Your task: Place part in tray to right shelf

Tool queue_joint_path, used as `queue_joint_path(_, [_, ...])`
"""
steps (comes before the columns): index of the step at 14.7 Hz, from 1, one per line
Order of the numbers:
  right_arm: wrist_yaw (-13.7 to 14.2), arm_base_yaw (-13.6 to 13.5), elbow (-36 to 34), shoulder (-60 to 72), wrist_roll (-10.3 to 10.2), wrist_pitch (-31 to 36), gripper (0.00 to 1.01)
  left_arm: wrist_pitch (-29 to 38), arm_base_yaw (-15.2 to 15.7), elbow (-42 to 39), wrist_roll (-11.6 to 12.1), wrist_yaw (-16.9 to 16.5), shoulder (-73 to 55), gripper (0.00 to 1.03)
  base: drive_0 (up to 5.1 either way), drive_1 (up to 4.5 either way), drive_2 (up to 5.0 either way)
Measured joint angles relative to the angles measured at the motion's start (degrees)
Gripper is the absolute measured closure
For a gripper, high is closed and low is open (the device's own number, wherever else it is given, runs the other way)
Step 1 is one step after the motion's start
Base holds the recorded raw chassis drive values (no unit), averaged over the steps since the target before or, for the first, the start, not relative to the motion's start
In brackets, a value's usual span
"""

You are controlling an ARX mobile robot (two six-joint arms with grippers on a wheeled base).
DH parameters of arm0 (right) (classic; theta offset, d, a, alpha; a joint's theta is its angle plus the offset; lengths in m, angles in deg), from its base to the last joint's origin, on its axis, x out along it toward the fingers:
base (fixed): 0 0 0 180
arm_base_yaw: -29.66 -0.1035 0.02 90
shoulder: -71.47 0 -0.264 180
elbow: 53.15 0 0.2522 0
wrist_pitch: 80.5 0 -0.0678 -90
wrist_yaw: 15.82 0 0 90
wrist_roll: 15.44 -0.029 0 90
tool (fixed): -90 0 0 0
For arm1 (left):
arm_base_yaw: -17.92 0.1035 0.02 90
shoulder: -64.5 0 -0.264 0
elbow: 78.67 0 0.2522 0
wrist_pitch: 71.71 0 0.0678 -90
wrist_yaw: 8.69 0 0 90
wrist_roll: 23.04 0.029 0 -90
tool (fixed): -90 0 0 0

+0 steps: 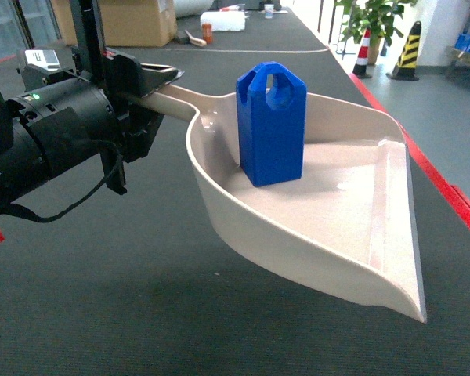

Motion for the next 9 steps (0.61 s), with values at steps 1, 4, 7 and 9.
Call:
queue_joint_path(1, [0.0,0.0,0.0,-0.04,0.0,0.11,0.03,0.04,-0.09,0.0,-0.02,-0.13,0.0,0.88,5.0,-2.42,-2.4])
queue_joint_path(4, [0.0,0.0,0.0,-0.11,0.0,0.24,0.03,0.07,-0.15,0.0,-0.02,-0.13,0.0,0.88,5.0,-2.42,-2.4])
queue_joint_path(7, [0.09,-0.02,0.0,-0.09,0.0,0.26,0.03,0.15,-0.15,0.0,-0.04,-0.04,0.0,0.88,5.0,-2.46,-2.5])
queue_joint_path(9, [0.13,0.02,0.0,-0.07,0.0,0.07,0.03,0.0,-0.17,0.0,-0.02,-0.04,0.0,0.88,4.9,-2.53,-2.5])
